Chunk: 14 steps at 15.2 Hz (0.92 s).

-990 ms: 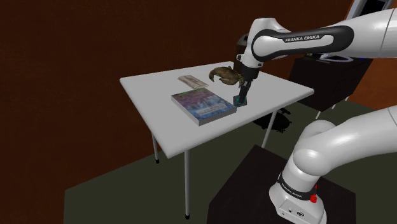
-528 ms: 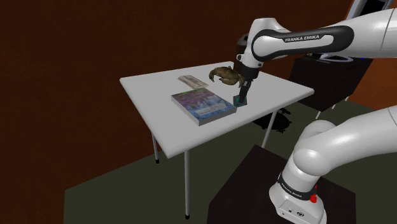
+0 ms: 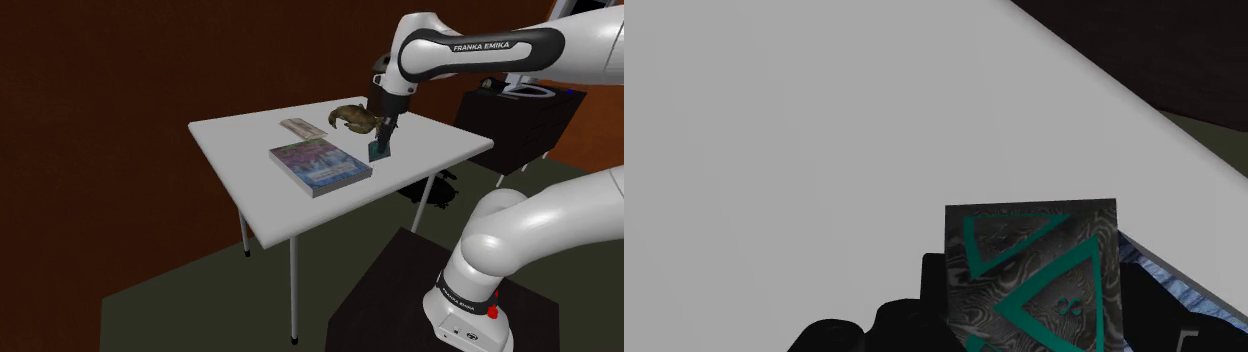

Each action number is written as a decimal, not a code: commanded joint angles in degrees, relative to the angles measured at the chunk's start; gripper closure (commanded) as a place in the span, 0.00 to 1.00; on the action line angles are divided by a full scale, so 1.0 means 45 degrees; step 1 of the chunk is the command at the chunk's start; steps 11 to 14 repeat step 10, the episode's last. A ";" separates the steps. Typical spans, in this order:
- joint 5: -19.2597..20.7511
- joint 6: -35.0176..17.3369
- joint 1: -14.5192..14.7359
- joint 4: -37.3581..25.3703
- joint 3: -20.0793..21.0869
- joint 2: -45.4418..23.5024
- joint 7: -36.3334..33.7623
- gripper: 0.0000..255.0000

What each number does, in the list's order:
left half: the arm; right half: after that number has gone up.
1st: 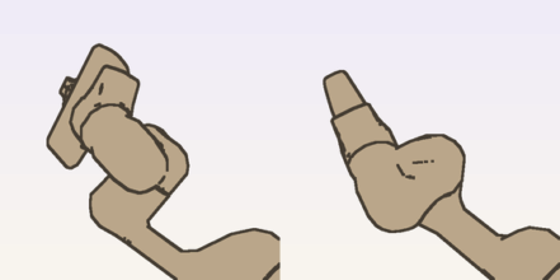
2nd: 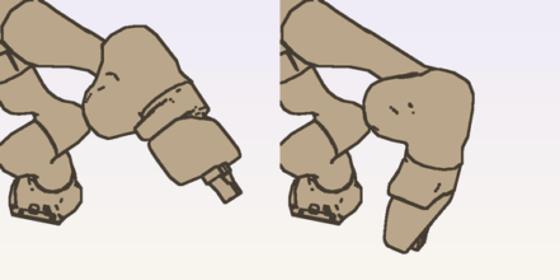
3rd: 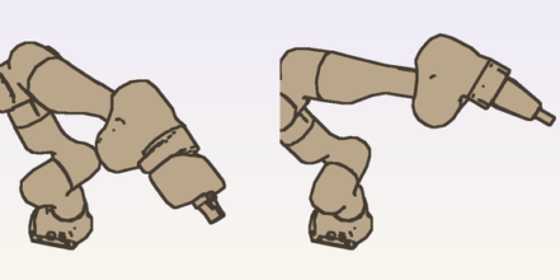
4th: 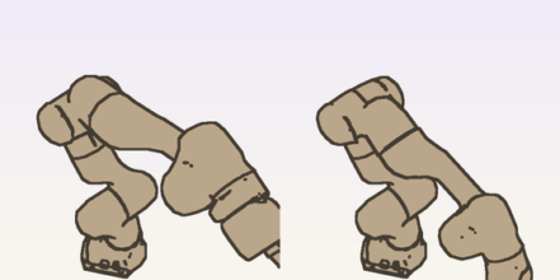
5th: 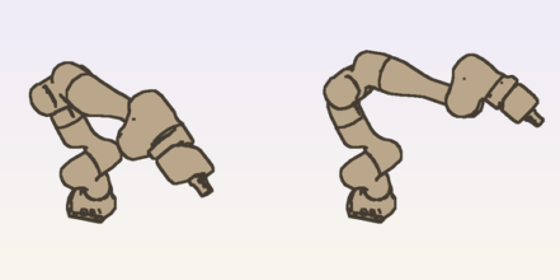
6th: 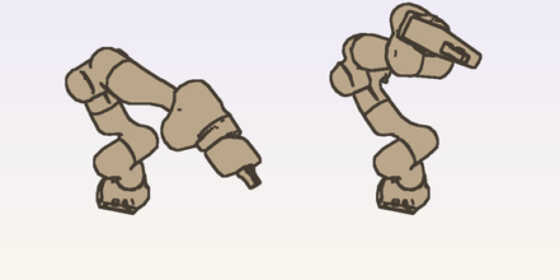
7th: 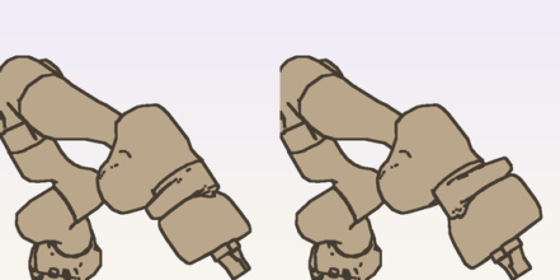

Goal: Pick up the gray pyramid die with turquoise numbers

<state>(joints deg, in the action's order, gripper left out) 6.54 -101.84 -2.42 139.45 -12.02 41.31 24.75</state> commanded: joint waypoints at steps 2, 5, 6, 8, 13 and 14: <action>-0.0042 0.0542 0.0019 -0.0569 0.0044 -0.0029 0.0018 1.00; -0.0089 0.1029 0.0047 -0.1131 0.0090 -0.0105 0.0022 1.00; -0.0104 0.1190 0.0056 -0.1322 0.0105 -0.0135 0.0024 1.00; -0.0134 0.1510 0.0074 -0.1711 0.0132 -0.0204 0.0028 1.00; -0.0137 0.1534 0.0076 -0.1740 0.0134 -0.0209 0.0028 1.00; -0.0137 0.1534 0.0076 -0.1740 0.0134 -0.0209 0.0028 1.00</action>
